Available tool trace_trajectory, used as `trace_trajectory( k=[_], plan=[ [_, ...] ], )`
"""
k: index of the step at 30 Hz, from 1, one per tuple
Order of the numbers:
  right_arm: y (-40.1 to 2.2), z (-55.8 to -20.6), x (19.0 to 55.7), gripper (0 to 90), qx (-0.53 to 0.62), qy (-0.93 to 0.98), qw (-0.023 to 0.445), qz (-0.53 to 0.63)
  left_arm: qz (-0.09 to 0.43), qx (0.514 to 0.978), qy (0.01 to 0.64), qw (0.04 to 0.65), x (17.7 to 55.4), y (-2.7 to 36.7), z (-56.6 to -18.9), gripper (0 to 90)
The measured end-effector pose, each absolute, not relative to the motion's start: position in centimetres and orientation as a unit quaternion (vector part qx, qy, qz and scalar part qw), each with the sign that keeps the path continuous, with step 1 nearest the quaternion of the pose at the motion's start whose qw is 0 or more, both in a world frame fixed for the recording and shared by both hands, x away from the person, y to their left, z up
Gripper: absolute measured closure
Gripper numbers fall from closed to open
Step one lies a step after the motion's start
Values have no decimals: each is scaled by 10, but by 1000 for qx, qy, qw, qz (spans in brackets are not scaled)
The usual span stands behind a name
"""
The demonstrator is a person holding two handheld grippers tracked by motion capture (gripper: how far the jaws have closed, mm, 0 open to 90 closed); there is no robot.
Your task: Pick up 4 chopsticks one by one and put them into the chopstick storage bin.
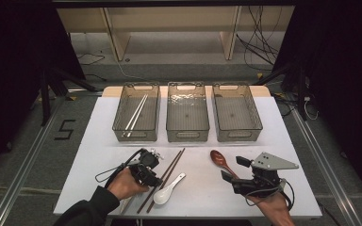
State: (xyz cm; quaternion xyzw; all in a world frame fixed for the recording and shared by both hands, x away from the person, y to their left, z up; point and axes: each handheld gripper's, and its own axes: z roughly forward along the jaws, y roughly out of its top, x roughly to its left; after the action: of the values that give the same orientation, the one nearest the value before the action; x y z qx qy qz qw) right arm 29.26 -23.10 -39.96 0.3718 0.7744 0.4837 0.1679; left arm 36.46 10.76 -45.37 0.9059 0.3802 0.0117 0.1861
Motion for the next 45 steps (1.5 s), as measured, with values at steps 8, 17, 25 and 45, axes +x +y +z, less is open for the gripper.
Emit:
trace_trajectory(
  k=[8, 17, 25, 45],
  plan=[
    [-231, -399, 292, 276, 372, 774, 168, 484, 21, 907, 380, 181, 363, 107, -459, 657],
    [-231, -399, 292, 276, 372, 774, 168, 483, 25, 913, 371, 170, 362, 104, -463, 723],
    [-231, -400, 293, 276, 373, 774, 168, 483, 28, 917, 367, 153, 364, 101, -462, 781],
    [-231, -399, 293, 276, 374, 774, 168, 483, 24, 915, 374, 150, 367, 102, -461, 843]
  ],
)
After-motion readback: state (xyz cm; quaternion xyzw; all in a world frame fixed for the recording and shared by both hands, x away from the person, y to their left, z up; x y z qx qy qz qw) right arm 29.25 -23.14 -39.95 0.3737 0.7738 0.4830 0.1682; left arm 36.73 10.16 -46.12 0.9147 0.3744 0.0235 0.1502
